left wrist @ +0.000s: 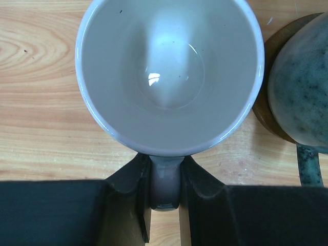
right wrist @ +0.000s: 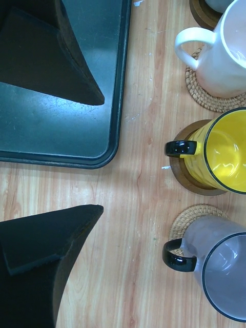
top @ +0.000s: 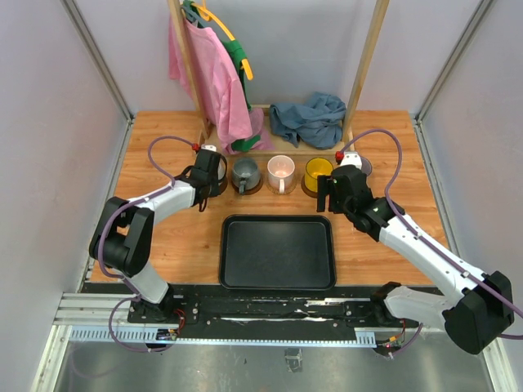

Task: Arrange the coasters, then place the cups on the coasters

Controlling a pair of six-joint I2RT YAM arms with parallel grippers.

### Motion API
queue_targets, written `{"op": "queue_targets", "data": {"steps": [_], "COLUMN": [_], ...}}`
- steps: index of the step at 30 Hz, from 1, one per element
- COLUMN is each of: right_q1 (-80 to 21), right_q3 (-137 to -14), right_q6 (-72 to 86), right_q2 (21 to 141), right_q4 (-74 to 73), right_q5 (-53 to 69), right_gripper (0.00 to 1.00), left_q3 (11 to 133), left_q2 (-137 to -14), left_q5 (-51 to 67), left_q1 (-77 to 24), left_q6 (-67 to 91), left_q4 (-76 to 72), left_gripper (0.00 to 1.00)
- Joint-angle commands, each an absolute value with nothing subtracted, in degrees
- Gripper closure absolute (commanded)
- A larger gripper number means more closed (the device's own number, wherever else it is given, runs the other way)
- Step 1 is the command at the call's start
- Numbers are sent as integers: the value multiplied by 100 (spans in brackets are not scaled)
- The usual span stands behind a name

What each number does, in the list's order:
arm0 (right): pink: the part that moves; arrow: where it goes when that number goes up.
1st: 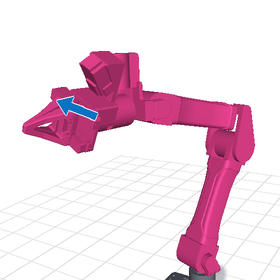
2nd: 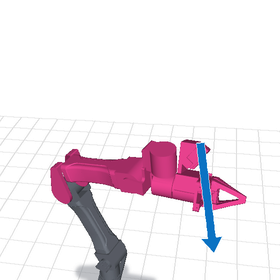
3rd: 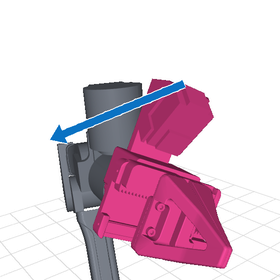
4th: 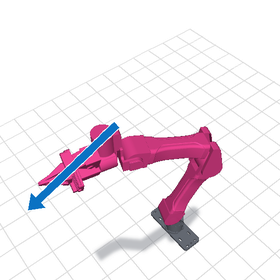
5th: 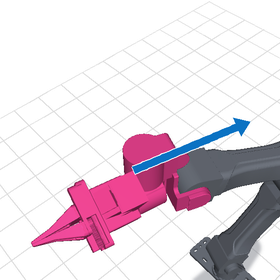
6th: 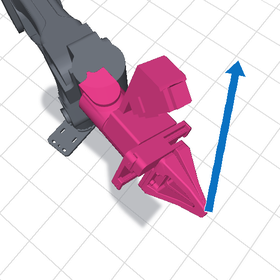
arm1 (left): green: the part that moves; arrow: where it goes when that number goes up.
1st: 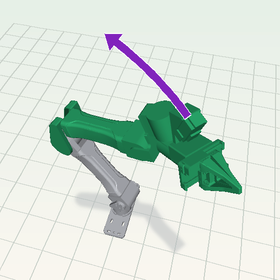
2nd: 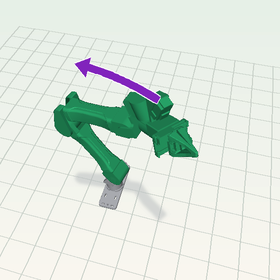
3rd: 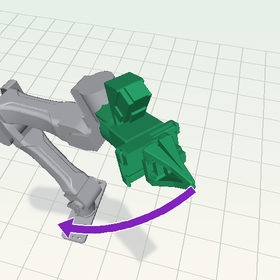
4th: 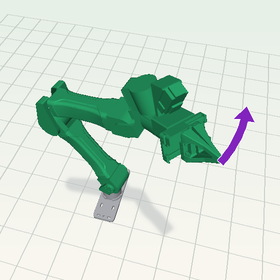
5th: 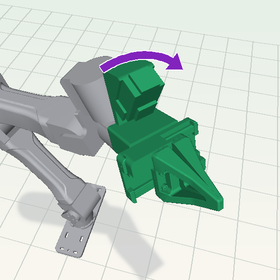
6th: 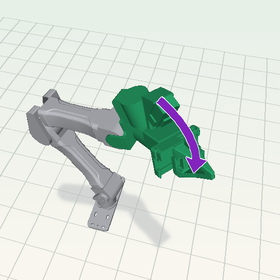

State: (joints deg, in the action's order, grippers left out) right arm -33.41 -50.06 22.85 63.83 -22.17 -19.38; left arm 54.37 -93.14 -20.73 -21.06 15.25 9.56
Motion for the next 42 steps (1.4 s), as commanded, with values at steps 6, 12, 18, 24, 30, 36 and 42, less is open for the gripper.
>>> {"op": "queue_targets", "data": {"steps": [6, 12, 18, 24, 30, 36, 42], "right_q1": [-3269, -3270, -3270, -3265, -3270, -3270, -3270], "right_q3": [-5100, -5092, -5072, -5043, -5036, -5031, -5018], "right_q6": [2405, 2418, 2454, 2461, 2470, 2488, 2513], "right_q2": [6403, 6405, 6421, 6418, 6399, 6382, 6376], "right_q4": [-2205, -2212, -2236, -2248, -2246, -2251, -2258], "right_q5": [-1834, -1801, -1769, -1757, -1758, -1764, -1758], "right_gripper": [20, 20, 20, 20, 20, 20, 20], "left_q3": [5421, 5388, 5371, 5353, 5304, 5240, 5145], "left_q2": [-9138, -9167, -9156, -9042, -8898, -8767, -8607], "left_q5": [-2220, -2266, -2281, -2272, -2255, -2233, -2236], "left_q1": [-2047, -2048, -2039, -2043, -2041, -2041, -2041], "left_q6": [1498, 1512, 1551, 1577, 1612, 1684, 1787], "left_q4": [510, 506, 564, 628, 690, 810, 997], "left_gripper": [99, 100, 85, 62, 51, 51, 52]}}
